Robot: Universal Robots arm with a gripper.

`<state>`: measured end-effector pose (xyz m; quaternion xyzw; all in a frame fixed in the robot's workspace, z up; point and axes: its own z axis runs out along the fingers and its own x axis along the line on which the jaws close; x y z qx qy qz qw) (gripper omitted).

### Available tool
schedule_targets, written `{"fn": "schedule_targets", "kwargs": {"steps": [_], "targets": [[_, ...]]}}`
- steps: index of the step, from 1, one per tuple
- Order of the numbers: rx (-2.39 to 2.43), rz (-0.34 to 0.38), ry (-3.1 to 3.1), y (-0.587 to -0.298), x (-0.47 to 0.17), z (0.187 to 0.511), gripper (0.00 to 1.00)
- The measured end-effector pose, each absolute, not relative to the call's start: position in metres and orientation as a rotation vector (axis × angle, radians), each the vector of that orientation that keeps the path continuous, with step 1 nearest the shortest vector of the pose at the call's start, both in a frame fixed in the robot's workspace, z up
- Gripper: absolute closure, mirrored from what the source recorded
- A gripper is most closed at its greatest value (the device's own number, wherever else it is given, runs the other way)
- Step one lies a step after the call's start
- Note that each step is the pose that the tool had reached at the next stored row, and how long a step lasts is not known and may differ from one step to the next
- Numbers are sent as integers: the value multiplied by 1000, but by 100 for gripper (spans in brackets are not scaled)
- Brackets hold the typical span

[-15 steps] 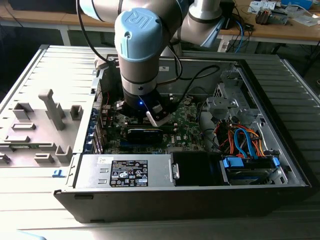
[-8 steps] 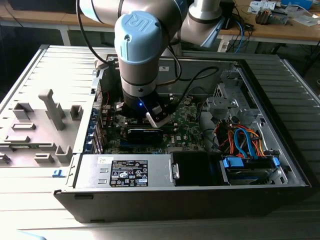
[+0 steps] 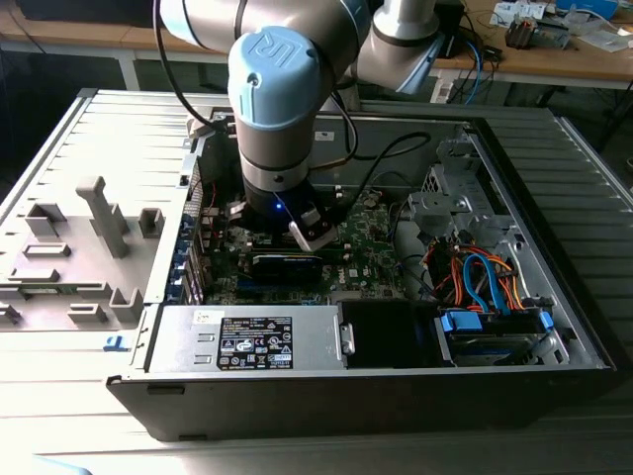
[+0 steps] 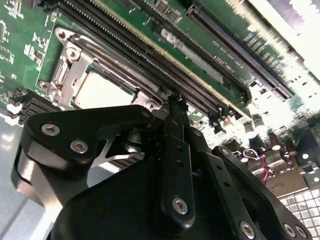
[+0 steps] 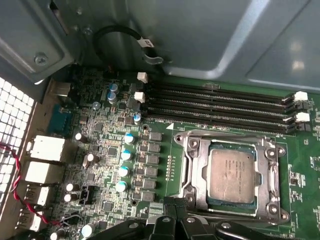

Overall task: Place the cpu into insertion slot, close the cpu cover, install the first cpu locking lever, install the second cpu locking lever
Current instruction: 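Install the second cpu locking lever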

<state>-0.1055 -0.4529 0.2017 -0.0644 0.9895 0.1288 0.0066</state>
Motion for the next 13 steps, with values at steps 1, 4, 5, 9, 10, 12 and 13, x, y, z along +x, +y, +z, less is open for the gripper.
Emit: {"fn": "schedule_targets", "kwargs": {"steps": [1, 4, 5, 9, 10, 12, 13], "targets": [[-207, 403, 3096, -450, -105, 202, 89], [-211, 407, 3095, -450, -106, 201, 89], [-212, 408, 3095, -450, -106, 199, 89], [-213, 408, 3095, -450, -105, 198, 89], [-213, 405, 3095, -450, -105, 199, 89], [-213, 397, 3097, -450, -105, 204, 89], [-213, 394, 3097, -450, -105, 207, 89]]}}
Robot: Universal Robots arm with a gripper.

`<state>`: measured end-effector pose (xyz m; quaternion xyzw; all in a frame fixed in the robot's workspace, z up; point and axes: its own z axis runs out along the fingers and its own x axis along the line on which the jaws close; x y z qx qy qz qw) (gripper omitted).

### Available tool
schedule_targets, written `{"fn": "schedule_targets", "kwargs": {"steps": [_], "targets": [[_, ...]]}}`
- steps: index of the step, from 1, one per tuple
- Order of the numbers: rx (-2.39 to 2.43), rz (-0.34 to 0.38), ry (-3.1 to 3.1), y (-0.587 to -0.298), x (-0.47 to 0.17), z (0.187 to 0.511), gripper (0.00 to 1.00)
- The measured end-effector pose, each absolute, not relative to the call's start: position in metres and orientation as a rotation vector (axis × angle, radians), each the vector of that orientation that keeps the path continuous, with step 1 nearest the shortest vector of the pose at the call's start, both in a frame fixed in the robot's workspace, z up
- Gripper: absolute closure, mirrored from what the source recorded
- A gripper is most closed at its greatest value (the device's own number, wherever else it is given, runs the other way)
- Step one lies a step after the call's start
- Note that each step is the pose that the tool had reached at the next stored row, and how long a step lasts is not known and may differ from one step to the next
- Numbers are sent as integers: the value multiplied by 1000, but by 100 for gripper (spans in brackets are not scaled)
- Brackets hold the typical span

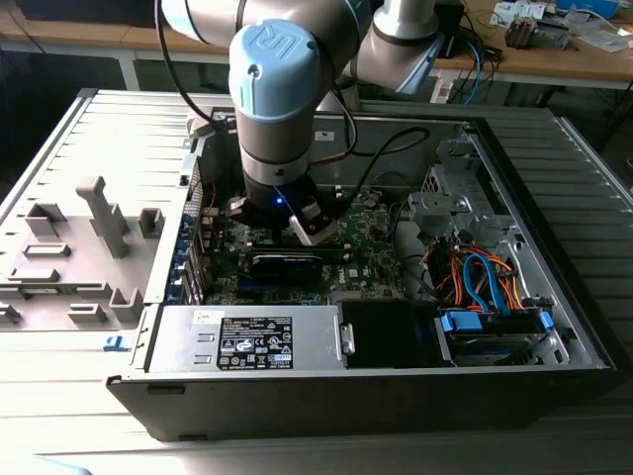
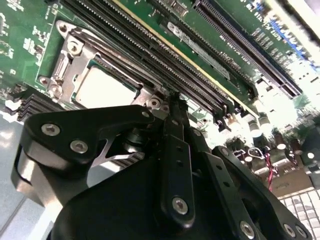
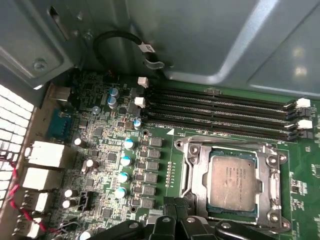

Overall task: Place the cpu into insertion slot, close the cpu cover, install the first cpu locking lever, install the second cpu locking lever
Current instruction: 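Install the second cpu locking lever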

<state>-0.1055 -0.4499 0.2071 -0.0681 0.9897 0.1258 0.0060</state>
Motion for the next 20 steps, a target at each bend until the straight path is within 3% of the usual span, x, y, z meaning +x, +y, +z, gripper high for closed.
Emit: {"fn": "schedule_targets", "kwargs": {"steps": [20], "targets": [[-211, 161, 3152, -392, -62, 214, 89]]}}
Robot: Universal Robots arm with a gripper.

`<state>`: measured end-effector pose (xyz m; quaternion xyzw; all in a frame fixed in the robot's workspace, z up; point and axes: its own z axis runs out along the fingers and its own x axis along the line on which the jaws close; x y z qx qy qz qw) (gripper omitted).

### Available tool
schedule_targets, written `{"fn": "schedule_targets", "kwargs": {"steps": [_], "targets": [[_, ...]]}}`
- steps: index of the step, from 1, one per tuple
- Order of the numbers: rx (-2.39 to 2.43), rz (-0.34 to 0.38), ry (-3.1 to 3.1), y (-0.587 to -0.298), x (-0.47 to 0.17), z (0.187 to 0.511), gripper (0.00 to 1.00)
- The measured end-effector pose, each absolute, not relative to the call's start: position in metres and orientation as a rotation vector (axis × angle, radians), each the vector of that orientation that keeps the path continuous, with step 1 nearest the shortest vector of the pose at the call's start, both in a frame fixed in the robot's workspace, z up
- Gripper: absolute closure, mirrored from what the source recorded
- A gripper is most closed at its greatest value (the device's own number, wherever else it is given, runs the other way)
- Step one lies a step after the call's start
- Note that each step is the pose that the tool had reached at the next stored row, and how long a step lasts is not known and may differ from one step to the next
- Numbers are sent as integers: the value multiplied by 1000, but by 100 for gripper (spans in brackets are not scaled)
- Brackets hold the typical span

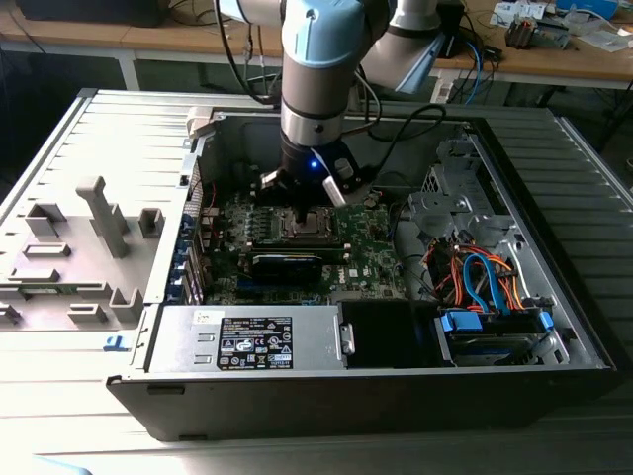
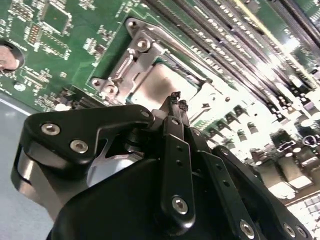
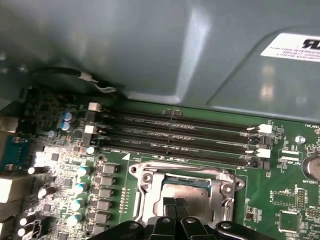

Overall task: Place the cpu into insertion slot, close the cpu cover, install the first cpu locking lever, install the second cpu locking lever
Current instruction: 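Install the second cpu locking lever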

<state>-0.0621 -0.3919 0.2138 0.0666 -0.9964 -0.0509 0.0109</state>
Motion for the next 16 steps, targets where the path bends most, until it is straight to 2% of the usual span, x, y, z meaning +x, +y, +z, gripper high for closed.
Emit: {"fn": "schedule_targets", "kwargs": {"steps": [2, 3, 8, 16], "targets": [[207, -112, -3109, -389, -61, 215, 89], [207, -67, -3108, -386, -60, 216, 89], [205, 30, -3105, -382, -60, 230, 89], [205, 44, -3104, -382, -60, 241, 89]]}}
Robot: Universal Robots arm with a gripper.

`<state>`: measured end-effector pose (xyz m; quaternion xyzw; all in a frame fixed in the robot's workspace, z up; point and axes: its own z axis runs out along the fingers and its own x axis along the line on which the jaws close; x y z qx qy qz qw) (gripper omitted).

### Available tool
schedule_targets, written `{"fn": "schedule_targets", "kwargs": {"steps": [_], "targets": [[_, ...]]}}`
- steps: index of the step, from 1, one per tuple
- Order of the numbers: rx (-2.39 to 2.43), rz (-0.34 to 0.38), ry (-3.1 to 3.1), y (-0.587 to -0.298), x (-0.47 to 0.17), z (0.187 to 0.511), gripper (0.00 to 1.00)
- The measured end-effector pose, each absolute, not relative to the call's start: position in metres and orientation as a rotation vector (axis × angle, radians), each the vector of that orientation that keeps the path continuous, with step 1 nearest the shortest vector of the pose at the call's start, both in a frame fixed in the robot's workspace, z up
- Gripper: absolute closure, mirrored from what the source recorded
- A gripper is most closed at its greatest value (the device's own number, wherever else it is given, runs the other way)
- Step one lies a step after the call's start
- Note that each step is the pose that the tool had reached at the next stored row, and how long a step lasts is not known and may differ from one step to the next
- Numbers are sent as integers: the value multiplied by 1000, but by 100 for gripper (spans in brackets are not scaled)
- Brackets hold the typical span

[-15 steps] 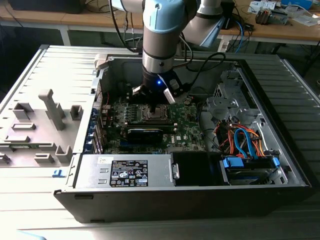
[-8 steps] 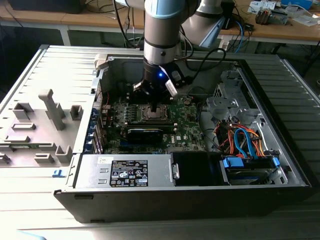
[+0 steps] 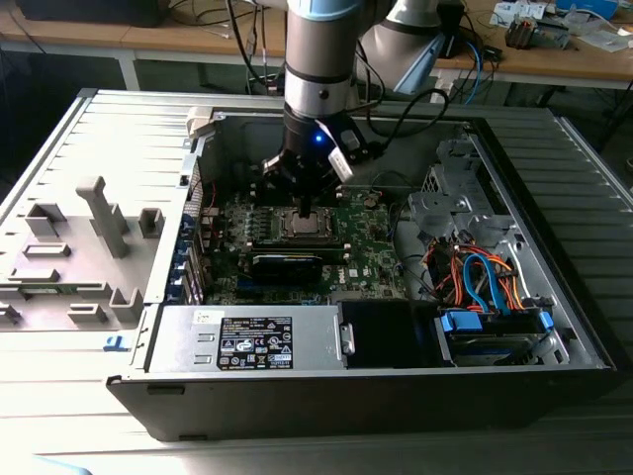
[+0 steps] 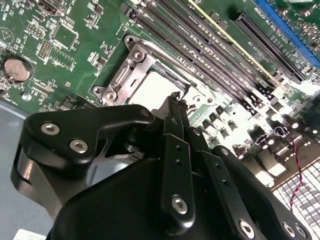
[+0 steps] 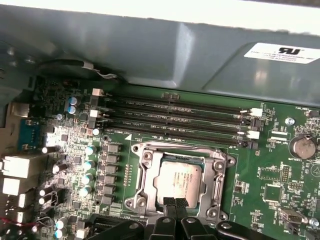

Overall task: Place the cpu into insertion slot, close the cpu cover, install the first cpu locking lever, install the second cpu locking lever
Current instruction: 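Install the second cpu locking lever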

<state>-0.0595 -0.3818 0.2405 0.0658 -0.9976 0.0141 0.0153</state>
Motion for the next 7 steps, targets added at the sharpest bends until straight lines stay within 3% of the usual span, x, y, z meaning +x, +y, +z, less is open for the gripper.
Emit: {"fn": "schedule_targets", "kwargs": {"steps": [7], "targets": [[205, 44, -3104, -382, -60, 242, 89]]}}
